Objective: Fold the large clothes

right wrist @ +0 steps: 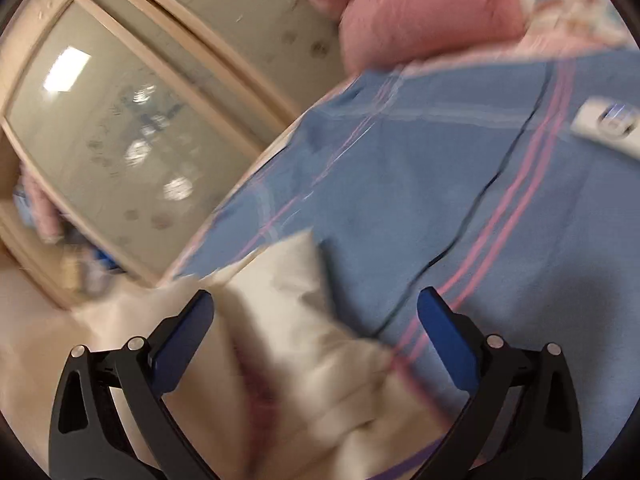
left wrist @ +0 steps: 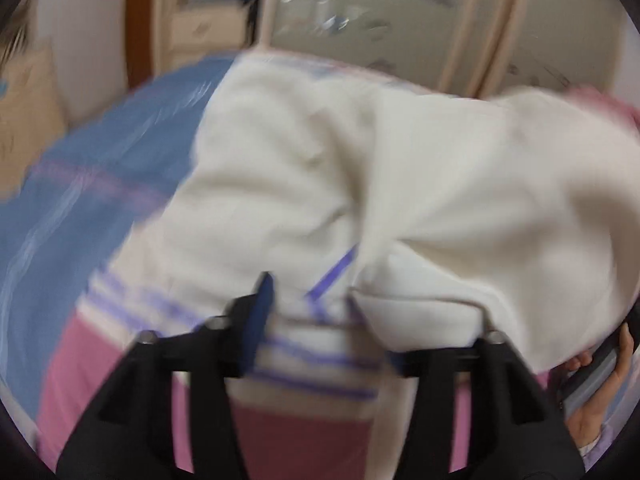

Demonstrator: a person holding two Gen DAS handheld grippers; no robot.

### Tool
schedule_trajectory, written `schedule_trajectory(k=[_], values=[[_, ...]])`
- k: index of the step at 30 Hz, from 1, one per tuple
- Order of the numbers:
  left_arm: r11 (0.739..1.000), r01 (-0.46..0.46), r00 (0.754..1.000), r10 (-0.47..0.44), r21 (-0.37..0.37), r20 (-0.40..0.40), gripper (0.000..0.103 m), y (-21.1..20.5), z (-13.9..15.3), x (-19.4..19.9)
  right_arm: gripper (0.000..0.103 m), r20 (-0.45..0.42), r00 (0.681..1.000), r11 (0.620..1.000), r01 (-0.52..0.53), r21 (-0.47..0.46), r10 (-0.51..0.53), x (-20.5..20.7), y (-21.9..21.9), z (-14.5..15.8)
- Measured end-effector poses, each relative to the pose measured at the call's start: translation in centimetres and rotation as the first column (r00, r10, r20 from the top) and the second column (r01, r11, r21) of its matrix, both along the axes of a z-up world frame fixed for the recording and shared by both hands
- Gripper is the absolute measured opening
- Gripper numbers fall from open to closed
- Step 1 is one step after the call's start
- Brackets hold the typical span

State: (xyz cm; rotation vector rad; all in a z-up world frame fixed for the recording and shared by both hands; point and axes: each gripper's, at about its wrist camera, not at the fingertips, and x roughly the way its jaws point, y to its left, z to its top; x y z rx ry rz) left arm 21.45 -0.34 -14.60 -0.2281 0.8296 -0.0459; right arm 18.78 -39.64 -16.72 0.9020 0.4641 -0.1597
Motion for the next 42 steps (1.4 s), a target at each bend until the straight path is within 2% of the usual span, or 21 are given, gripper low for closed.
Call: schedule_trajectory(k=[2,4,7,10,11,12,13,14,15,16,18,23,26,29,31,33,35,38,39,40,42], values=[[1.0,0.008,1.0,-0.008,-0.004,0.007,0.053,0.2,0.2,-0.2,0.102,0.032,0.995,0.989,-0.102,0.111,0.099,0.7,-0.3,-0.6],[0.996,0.015,0.998,-0.021,0.089,0.057,0.06,-1.0,1.4,-0.8,0.102,0.061,0.987,0.976,-0.159,0.15,0.151,0.8,-0.2,-0.3],[0.975,0.016,0.996,-0.035,0.222,0.082,0.072,-2.9,2.0,-1.2,0.102,0.079,0.968,0.962,-0.247,0.116,0.239,1.1,0.6,1.1],[0.966,0.031,0.996,-0.051,0.258,0.072,0.076,-3.5,1.8,-1.3,0.102,0.076,0.91,0.905,-0.414,0.096,0.408,1.7,2.3,2.5],[0.962,0.043,0.996,-0.061,0.268,0.059,0.08,-3.8,1.5,-1.3,0.102,0.064,0.888,0.887,-0.458,0.058,0.455,1.9,3.0,3.0],[0.958,0.066,0.997,-0.077,0.278,0.028,0.094,-4.3,1.1,-1.2,0.102,0.02,0.868,0.868,-0.496,-0.017,0.497,2.3,4.4,3.5],[0.957,0.092,0.995,-0.097,0.275,0.008,0.097,-4.9,0.7,-1.4,0.102,-0.014,0.856,0.853,-0.517,-0.072,0.517,2.9,5.4,3.5],[0.955,0.119,0.992,-0.123,0.272,0.0,0.097,-5.7,0.5,-1.8,0.089,-0.029,0.845,0.84,-0.533,-0.101,0.533,3.1,6.1,3.4],[0.949,0.132,0.99,-0.139,0.287,0.002,0.097,-6.4,0.5,-2.2,0.048,-0.046,0.818,0.811,-0.575,-0.105,0.574,3.6,7.2,2.9],[0.94,0.136,0.989,-0.145,0.314,0.007,0.097,-7.0,0.5,-2.6,0.027,-0.073,0.794,0.788,-0.608,-0.097,0.604,4.1,8.1,2.4],[0.918,0.139,0.986,-0.162,0.372,0.031,0.097,-8.2,0.9,-3.3,0.018,-0.115,0.809,0.799,-0.588,-0.126,0.577,4.6,8.8,1.7],[0.894,0.131,0.967,-0.21,0.428,0.143,0.101,-9.0,3.7,-5.4,0.017,-0.133,0.879,0.872,-0.473,-0.123,0.458,4.4,6.3,1.6],[0.887,0.094,0.96,-0.201,0.452,0.195,0.101,-9.4,5.0,-6.0,0.019,-0.179,0.908,0.91,-0.401,-0.111,0.378,4.7,5.4,0.8],[0.887,0.079,0.964,-0.184,0.455,0.191,0.101,-9.3,5.0,-5.3,0.037,-0.227,0.887,0.908,-0.418,-0.032,0.401,6.1,4.8,-1.2],[0.88,0.038,0.967,-0.153,0.473,0.206,0.101,-9.5,5.3,-4.9,0.045,-0.171,0.897,0.912,-0.409,0.02,0.406,5.6,4.1,-0.8],[0.876,-0.01,0.969,-0.11,0.483,0.221,0.101,-9.7,5.8,-4.7,0.079,-0.084,0.924,0.928,-0.373,0.031,0.374,4.7,3.6,0.5],[0.891,-0.039,0.979,-0.057,0.452,0.197,0.101,-9.4,5.9,-3.8,0.098,-0.024,0.942,0.941,-0.335,-0.04,0.334,3.6,3.3,2.0],[0.938,-0.061,0.989,0.012,0.341,0.145,0.101,-8.1,5.3,-2.7,0.102,-0.027,0.919,0.912,-0.393,-0.12,0.392,3.5,4.9,2.9],[0.939,-0.084,0.989,0.038,0.335,0.144,0.101,-7.8,5.0,-2.5,0.102,-0.052,0.899,0.892,-0.437,-0.115,0.434,4.0,5.8,2.7],[0.93,-0.113,0.987,0.064,0.349,0.15,0.101,-7.8,4.8,-2.4,0.102,-0.078,0.879,0.874,-0.476,-0.099,0.47,4.5,6.8,2.3],[0.885,-0.196,0.975,0.13,0.421,0.181,0.101,-8.2,4.5,-1.9,0.101,-0.113,0.85,0.85,-0.523,-0.063,0.515,4.7,8.2,1.2]])
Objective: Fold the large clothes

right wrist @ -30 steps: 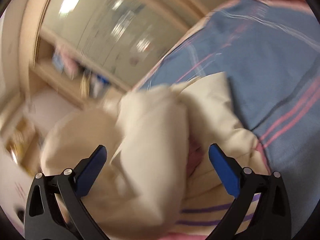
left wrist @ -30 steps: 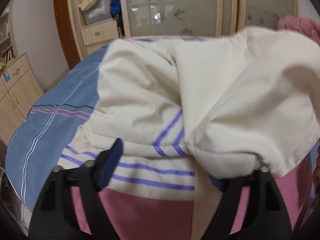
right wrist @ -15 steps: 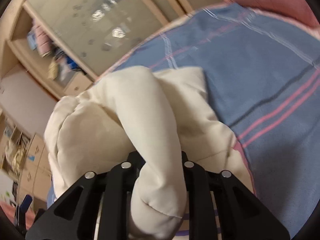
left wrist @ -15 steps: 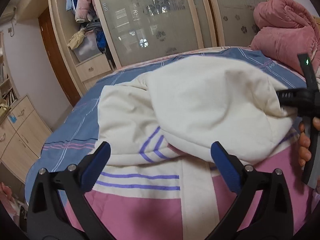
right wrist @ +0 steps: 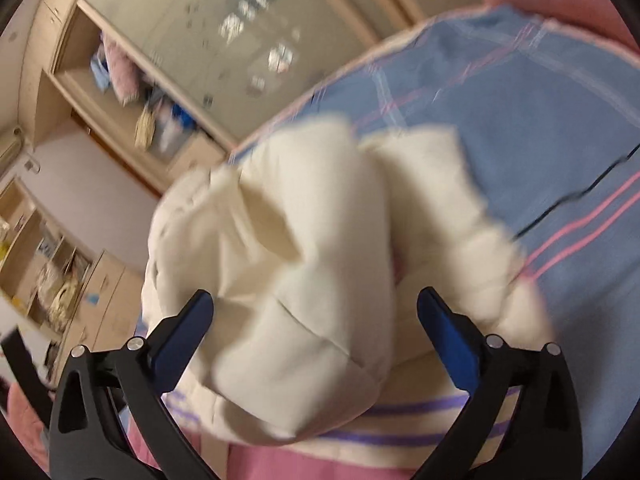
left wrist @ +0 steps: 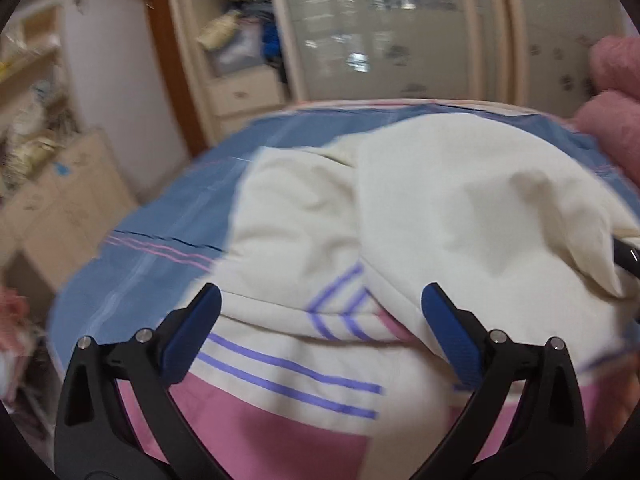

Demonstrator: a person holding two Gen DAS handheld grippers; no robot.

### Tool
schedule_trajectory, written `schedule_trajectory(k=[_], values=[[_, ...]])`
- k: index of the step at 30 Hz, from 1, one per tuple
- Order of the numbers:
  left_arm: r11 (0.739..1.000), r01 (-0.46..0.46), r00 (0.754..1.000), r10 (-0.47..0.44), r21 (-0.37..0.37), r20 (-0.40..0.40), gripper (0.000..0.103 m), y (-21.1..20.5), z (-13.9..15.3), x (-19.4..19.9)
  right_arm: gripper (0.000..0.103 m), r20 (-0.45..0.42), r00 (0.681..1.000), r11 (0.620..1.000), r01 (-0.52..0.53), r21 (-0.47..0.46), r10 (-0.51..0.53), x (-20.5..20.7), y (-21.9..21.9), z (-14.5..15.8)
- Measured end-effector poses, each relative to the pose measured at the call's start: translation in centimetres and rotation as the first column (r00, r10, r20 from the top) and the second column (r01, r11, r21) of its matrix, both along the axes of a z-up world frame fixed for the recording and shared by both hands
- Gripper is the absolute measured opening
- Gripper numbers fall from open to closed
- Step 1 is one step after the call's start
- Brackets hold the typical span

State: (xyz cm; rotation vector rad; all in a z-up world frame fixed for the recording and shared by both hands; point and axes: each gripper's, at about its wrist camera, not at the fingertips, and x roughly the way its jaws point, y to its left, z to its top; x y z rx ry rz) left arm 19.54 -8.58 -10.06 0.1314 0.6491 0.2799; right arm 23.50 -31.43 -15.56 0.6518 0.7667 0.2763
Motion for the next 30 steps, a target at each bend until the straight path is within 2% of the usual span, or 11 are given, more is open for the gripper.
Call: schedule_trajectory(k=[1,3,6,8,9,10,11,16,17,23,30], values=[[1.0,-0.021,1.0,0.021,0.019,0.007,0.101,-0.3,0.0,0.2,0.097,-0.023,1.0,1.0,-0.015,-0.006,0.015,0.1,0.7,-0.4],[0.999,-0.047,0.999,0.047,0.014,0.026,0.101,-0.9,0.4,0.7,0.052,-0.045,0.998,0.999,-0.045,-0.017,0.045,0.1,1.9,-0.7],[0.998,-0.061,0.995,0.06,0.014,0.075,0.101,-2.1,1.1,1.0,0.029,-0.025,0.995,0.989,-0.098,0.113,0.102,-0.4,2.2,-0.5],[0.994,-0.093,0.988,0.086,0.049,0.125,0.101,-3.0,1.8,1.0,0.028,0.018,0.987,0.914,-0.157,0.374,0.162,-1.0,1.3,-1.1],[0.994,-0.095,0.986,0.088,0.048,0.142,0.101,-3.1,2.1,1.2,0.028,0.053,0.978,0.825,-0.197,0.53,0.199,-0.9,0.8,-1.7],[0.996,-0.084,0.985,0.079,0.031,0.155,0.101,-3.4,2.4,1.1,0.028,0.059,0.977,0.777,-0.2,0.597,0.207,-0.8,0.6,-2.1],[0.997,-0.071,0.986,0.068,0.016,0.153,0.101,-3.7,2.5,1.2,0.028,0.037,0.982,0.78,-0.171,0.602,0.187,-0.7,0.3,-2.4],[0.999,-0.022,0.997,0.024,-0.031,0.068,0.101,-4.9,1.2,2.6,0.04,-0.205,0.978,0.973,0.07,0.219,-0.024,0.1,-0.2,-3.6],[0.998,-0.008,0.999,0.011,-0.056,0.047,0.101,-5.0,0.8,2.7,0.052,-0.238,0.97,0.975,0.097,0.198,-0.048,0.1,-0.4,-4.1],[0.994,0.027,0.999,-0.032,-0.109,-0.041,0.101,-4.9,-1.2,3.4,0.057,-0.211,0.959,0.936,0.241,0.257,-0.189,-1.5,-2.7,-3.0],[0.98,0.053,0.988,-0.08,-0.19,-0.135,0.101,-4.2,-4.4,4.2,0.063,-0.118,0.917,0.913,0.394,0.11,-0.381,-3.4,-3.6,-0.7]])
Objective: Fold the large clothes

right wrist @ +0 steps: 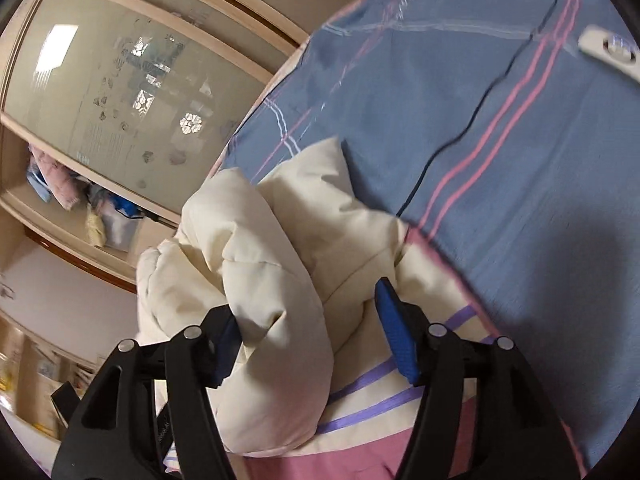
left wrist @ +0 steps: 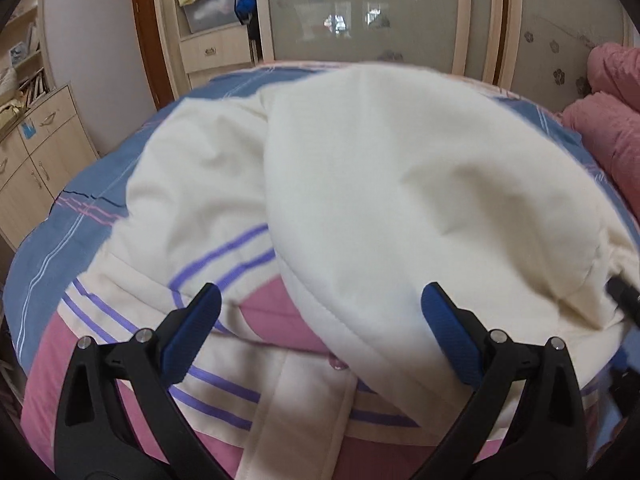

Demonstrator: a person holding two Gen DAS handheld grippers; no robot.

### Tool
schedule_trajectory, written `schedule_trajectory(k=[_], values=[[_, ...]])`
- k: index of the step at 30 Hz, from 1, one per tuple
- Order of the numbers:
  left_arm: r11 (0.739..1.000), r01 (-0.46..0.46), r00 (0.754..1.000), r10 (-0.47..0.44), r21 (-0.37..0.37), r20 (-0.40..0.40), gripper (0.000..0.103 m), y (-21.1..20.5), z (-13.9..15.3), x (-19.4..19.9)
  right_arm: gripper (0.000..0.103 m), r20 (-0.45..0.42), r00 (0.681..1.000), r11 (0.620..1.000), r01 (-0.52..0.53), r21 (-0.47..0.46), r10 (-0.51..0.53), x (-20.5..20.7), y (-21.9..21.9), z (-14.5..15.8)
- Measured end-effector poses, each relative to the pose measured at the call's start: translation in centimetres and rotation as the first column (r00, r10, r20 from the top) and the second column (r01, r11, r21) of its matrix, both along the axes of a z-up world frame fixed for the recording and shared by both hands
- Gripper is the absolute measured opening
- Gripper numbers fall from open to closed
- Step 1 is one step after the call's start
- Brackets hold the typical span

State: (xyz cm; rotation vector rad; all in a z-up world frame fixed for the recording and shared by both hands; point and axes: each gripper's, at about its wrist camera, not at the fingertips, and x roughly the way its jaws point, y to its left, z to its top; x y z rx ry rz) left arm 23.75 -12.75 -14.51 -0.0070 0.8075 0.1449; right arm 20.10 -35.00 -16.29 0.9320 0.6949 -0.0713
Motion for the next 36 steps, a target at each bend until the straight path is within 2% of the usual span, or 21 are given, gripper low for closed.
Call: schedule_trajectory(k=[2,4,7,11,13,15,19,21,22,25,27,29,31,32,33,34,35,36], values=[[0.999,0.001,1.0,0.0,0.034,-0.014,0.101,-0.4,-1.0,0.2,0.063,-0.012,1.0,1.0,0.0,-0.023,0.0,-0.1,0.5,0.0],[0.999,0.005,1.0,-0.005,0.035,-0.019,0.101,-0.4,-1.8,0.3,0.065,-0.019,1.0,1.0,0.001,0.004,-0.001,0.2,0.2,-1.1],[1.0,0.016,0.999,-0.016,-0.018,-0.031,0.101,0.2,-2.3,0.3,0.066,-0.028,0.999,0.991,-0.025,0.128,0.029,0.6,-2.9,-2.6],[0.995,0.058,0.997,-0.062,-0.075,-0.047,0.101,0.8,-2.5,0.3,0.066,-0.034,0.999,0.982,-0.017,0.186,0.024,0.1,-5.2,-3.7],[0.995,0.062,0.997,-0.066,-0.077,-0.046,0.101,1.0,-2.6,0.3,0.068,-0.03,0.997,0.971,-0.058,0.231,0.067,0.6,-5.3,-4.1],[0.996,0.058,0.997,-0.061,-0.073,-0.048,0.101,1.3,-2.7,0.3,0.07,-0.023,0.989,0.953,-0.135,0.272,0.147,1.7,-5.7,-4.3],[0.992,0.076,0.996,-0.081,-0.101,-0.048,0.101,2.0,-2.7,0.2,0.07,0.015,0.976,0.889,-0.204,0.411,0.218,2.2,-7.1,-5.1],[0.99,0.072,0.996,-0.078,-0.123,-0.042,0.101,2.6,-2.4,0.2,0.072,0.043,0.973,0.869,-0.223,0.441,0.228,1.8,-7.6,-4.9],[0.988,0.068,0.997,-0.073,-0.141,-0.032,0.101,2.9,-2.1,0.1,0.072,0.047,0.972,0.875,-0.227,0.428,0.23,1.8,-7.7,-4.4],[0.985,0.068,0.997,-0.073,-0.159,-0.028,0.101,3.4,-2.0,0.1,0.072,0.06,0.976,0.935,-0.218,0.281,0.209,0.9,-7.7,-1.8],[0.989,0.059,0.997,-0.065,-0.135,-0.037,0.101,3.6,-2.3,0.3,0.072,0.1,0.979,0.972,-0.188,0.139,0.175,0.0,-7.7,0.7],[0.99,0.054,0.998,-0.059,-0.133,-0.033,0.101,3.6,-2.4,0.3,0.072,0.192,0.973,0.992,-0.124,-0.032,0.128,-1.4,-7.4,3.6],[0.989,0.05,0.998,-0.055,-0.136,-0.034,0.101,3.4,-2.4,0.3,0.075,0.279,0.946,0.977,-0.115,-0.181,0.163,-2.1,-5.7,5.8],[0.989,0.046,0.998,-0.052,-0.138,-0.035,0.101,3.4,-2.4,0.2,0.077,0.295,0.932,0.967,-0.152,-0.204,0.209,-1.9,-4.9,5.9],[0.989,0.044,0.998,-0.049,-0.139,-0.036,0.101,3.4,-2.3,0.1,0.077,0.304,0.904,0.944,-0.236,-0.23,0.3,-1.5,-3.1,6.1],[0.989,0.043,0.998,-0.049,-0.14,-0.037,0.101,3.2,-2.3,0.0,0.077,0.294,0.884,0.919,-0.292,-0.263,0.365,-1.3,-1.6,6.2],[0.989,0.044,0.998,-0.05,-0.141,-0.039,0.101,3.1,-2.3,-0.3,0.079,0.248,0.861,0.872,-0.351,-0.342,0.444,-0.8,0.8,6.2],[0.989,0.043,0.998,-0.049,-0.143,-0.042,0.101,3.1,-2.3,-0.4,0.081,0.197,0.862,0.837,-0.359,-0.413,0.467,-0.6,2.3,6.0]])
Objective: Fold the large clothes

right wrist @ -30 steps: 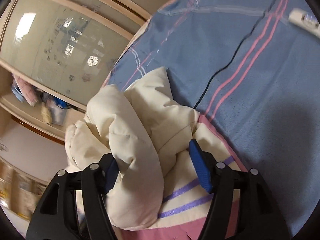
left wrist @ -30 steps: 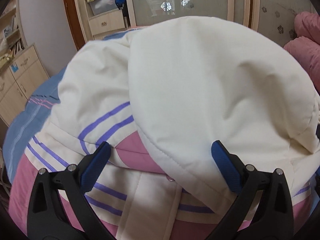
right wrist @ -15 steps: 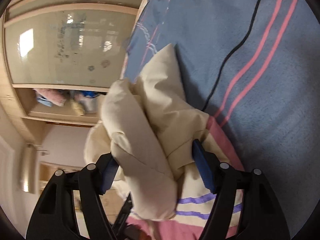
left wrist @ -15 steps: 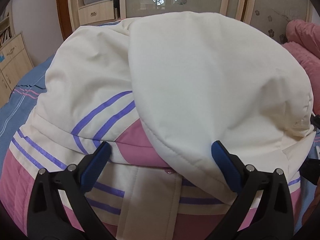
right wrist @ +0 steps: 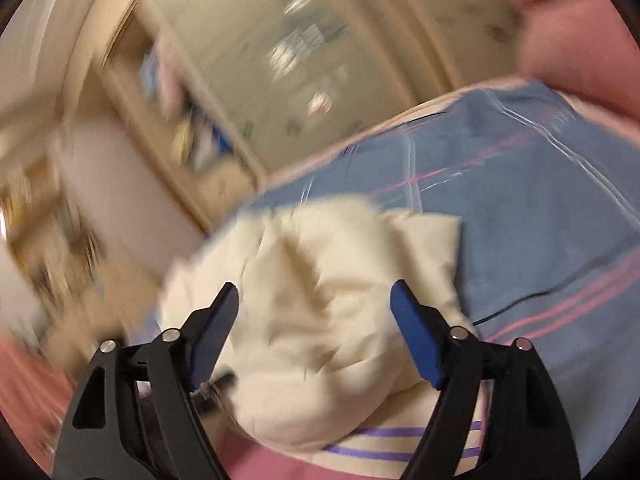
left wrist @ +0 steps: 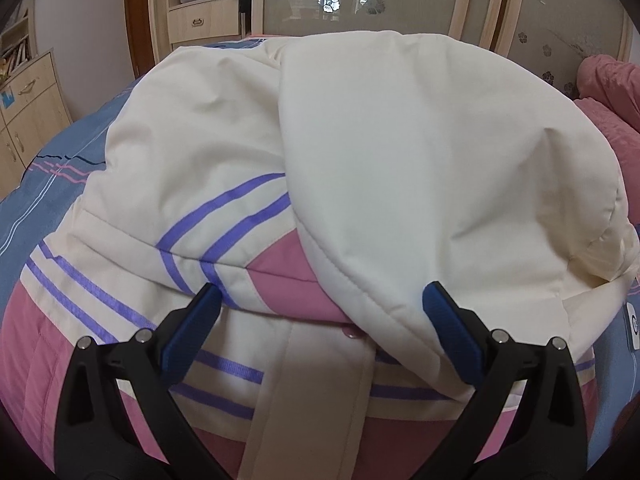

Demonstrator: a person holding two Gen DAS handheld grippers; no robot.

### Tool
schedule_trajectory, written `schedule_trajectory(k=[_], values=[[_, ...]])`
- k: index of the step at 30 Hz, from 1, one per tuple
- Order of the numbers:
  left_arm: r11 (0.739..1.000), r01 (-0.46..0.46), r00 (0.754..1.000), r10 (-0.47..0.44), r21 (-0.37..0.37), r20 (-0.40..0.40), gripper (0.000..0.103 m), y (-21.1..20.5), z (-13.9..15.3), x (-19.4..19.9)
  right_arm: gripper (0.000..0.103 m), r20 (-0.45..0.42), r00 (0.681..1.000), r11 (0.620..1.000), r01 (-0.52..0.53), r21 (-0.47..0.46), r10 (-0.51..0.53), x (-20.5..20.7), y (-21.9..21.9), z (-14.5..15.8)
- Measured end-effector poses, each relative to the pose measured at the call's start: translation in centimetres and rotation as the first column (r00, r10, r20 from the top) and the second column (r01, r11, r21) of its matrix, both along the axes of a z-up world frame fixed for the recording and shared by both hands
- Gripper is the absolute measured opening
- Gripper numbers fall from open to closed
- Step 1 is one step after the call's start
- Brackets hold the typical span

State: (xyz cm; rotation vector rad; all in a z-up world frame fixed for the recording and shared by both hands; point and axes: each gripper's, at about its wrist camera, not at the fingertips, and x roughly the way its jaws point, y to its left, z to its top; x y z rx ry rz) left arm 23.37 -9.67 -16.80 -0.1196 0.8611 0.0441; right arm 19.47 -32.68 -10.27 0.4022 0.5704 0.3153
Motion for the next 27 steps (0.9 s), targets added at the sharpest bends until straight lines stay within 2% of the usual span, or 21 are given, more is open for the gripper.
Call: schedule_trajectory(k=[2,3,6,8,10,13,15,17,19,22,23,24,25,26,27], values=[[1.0,0.0,1.0,0.0,-0.013,-0.008,0.101,0.3,-0.1,0.0,0.081,-0.042,0.998,0.987,0.039,-0.157,-0.047,0.8,2.4,-0.9],[1.0,-0.003,1.0,0.002,-0.021,-0.014,0.101,0.5,-0.2,-0.1,0.074,-0.064,0.997,0.986,0.031,-0.164,-0.042,1.2,2.6,-1.3],[0.998,-0.02,0.999,0.018,-0.065,-0.036,0.101,1.5,-0.1,-0.2,0.053,-0.18,0.984,0.99,-0.014,-0.141,-0.012,2.8,2.3,-3.1],[0.995,-0.028,0.999,0.024,-0.098,-0.049,0.101,2.1,0.1,-0.2,0.051,-0.195,0.98,0.994,-0.052,-0.1,0.032,2.9,1.4,-3.2],[0.992,-0.028,0.999,0.022,-0.121,-0.05,0.101,2.5,0.3,-0.4,0.051,-0.181,0.983,0.998,-0.046,-0.053,0.036,2.7,0.5,-2.7],[0.994,-0.026,0.999,0.023,-0.108,-0.035,0.101,3.0,0.9,-1.2,0.055,-0.085,0.996,1.0,-0.015,-0.021,0.013,1.4,0.0,-1.2],[0.997,-0.021,1.0,0.019,-0.079,-0.022,0.101,2.9,1.3,-1.8,0.082,0.016,1.0,0.999,-0.018,-0.04,0.019,-0.1,0.8,0.0],[0.998,-0.01,1.0,0.009,-0.056,-0.01,0.101,2.6,1.7,-2.3,0.087,0.067,0.997,0.998,-0.032,-0.051,0.035,-0.7,1.5,0.5],[0.999,-0.002,1.0,0.002,-0.041,-0.006,0.101,2.5,1.8,-2.7,0.087,0.053,0.994,0.992,-0.093,-0.088,0.098,-0.2,3.2,0.3],[0.999,0.0,1.0,0.0,-0.033,-0.006,0.101,2.4,1.9,-3.2,0.085,-0.039,0.995,0.977,-0.099,-0.188,0.093,1.5,5.4,-1.8],[1.0,-0.002,1.0,0.002,-0.031,-0.008,0.101,2.5,2.0,-3.1,0.067,-0.063,0.993,0.975,-0.11,-0.192,0.099,2.1,5.7,-2.5],[1.0,-0.005,1.0,0.004,-0.029,-0.009,0.101,2.2,2.0,-2.8,0.037,-0.098,0.987,0.974,-0.14,-0.178,0.124,2.8,6.0,-3.3],[1.0,-0.009,1.0,0.009,-0.026,-0.008,0.101,2.2,2.1,-2.9,0.022,-0.122,0.984,0.974,-0.152,-0.166,0.133,3.3,6.1,-3.9],[1.0,-0.011,1.0,0.011,-0.025,-0.006,0.101,2.3,2.2,-3.3,0.014,-0.13,0.979,0.977,-0.171,-0.128,0.154,3.6,5.9,-4.1],[1.0,-0.014,1.0,0.014,-0.024,-0.004,0.101,2.3,2.3,-3.6,0.011,-0.122,0.977,0.981,-0.182,-0.062,0.173,3.6,5.5,-4.1]])
